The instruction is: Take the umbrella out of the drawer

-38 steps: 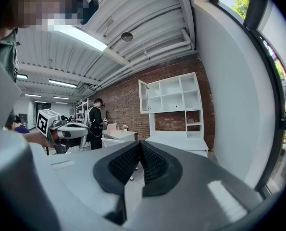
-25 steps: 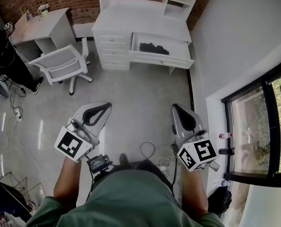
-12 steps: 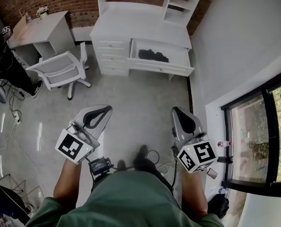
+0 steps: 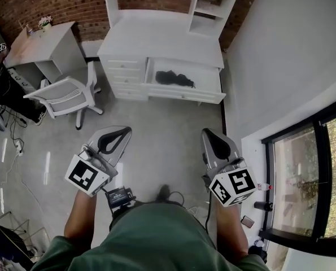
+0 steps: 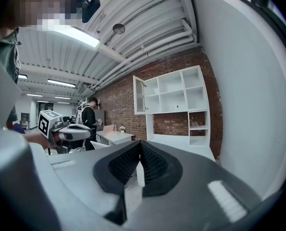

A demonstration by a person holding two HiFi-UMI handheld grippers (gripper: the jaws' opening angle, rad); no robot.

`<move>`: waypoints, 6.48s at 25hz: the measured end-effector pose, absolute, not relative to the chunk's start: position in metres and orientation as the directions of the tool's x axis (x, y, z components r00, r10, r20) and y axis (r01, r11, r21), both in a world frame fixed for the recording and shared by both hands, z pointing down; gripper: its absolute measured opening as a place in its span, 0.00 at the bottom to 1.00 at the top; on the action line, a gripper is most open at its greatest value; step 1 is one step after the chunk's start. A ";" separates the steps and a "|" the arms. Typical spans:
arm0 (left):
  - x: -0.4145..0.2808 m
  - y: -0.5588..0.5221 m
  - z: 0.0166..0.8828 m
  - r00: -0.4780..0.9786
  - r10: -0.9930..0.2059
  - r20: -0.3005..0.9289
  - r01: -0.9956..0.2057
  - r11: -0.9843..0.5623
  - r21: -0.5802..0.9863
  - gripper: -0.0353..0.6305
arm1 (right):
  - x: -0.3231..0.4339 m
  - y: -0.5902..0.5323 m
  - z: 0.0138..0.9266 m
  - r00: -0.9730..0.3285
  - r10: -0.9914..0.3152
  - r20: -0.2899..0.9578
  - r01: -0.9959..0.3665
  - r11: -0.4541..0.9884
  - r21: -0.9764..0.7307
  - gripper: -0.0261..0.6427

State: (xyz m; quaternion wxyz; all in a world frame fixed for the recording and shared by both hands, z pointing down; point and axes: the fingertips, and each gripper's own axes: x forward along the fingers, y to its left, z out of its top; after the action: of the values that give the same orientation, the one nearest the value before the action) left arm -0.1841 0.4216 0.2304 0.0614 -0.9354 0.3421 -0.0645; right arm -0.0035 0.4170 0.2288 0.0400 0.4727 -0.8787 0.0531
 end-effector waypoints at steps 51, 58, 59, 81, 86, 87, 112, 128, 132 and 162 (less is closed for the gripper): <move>-0.140 0.010 0.248 0.781 -0.616 0.106 -0.606 -0.787 -0.113 0.05 | 0.025 0.022 0.256 -0.566 -0.800 0.199 -0.823 0.562 -0.084 0.05; -0.078 -0.054 0.254 0.736 -0.661 0.144 -0.649 -0.750 -0.125 0.05 | 0.078 -0.053 0.269 -0.637 -0.744 0.202 -0.770 0.626 -0.125 0.05; -0.069 -0.063 0.257 0.729 -0.668 0.149 -0.656 -0.744 -0.125 0.05 | 0.085 -0.063 0.272 -0.647 -0.735 0.204 -0.762 0.635 -0.128 0.06; -0.016 -0.177 0.362 0.642 -0.676 0.360 -0.700 -0.709 -0.082 0.06 | 0.125 -0.178 0.374 -0.765 -0.559 0.319 -0.632 0.746 -0.210 0.10; -0.014 -0.206 0.402 0.644 -0.635 0.426 -0.674 -0.735 -0.077 0.06 | 0.125 -0.200 0.419 -0.759 -0.528 0.382 -0.634 0.733 -0.246 0.13; -0.014 -0.211 0.412 0.645 -0.626 0.438 -0.669 -0.740 -0.072 0.06 | 0.124 -0.203 0.429 -0.758 -0.519 0.395 -0.633 0.732 -0.252 0.14; -0.048 -0.248 0.668 0.620 -0.324 0.714 -0.553 -0.827 0.105 0.28 | 0.085 -0.223 0.681 -0.677 -0.235 0.697 -0.582 0.750 -0.313 0.38; -0.049 -0.248 0.773 0.526 -0.218 0.822 -0.474 -0.878 0.070 0.66 | 0.085 -0.219 0.787 -0.558 -0.096 0.824 -0.514 0.820 -0.253 0.54; -0.048 -0.246 0.784 0.514 -0.200 0.834 -0.460 -0.885 0.071 0.67 | 0.085 -0.217 0.801 -0.528 -0.063 0.847 -0.484 0.842 -0.239 0.55; -0.044 -0.257 0.795 0.509 -0.245 0.825 -0.449 -0.894 0.012 0.55 | 0.086 -0.221 0.817 -0.474 -0.086 0.876 -0.389 0.913 -0.121 0.38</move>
State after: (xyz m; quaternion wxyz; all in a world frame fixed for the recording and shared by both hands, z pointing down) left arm -0.0441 -0.2575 0.7951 -0.1127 -0.8613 0.2013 -0.4528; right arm 0.0857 -0.2207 0.8173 0.4932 0.1405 -0.8446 0.1538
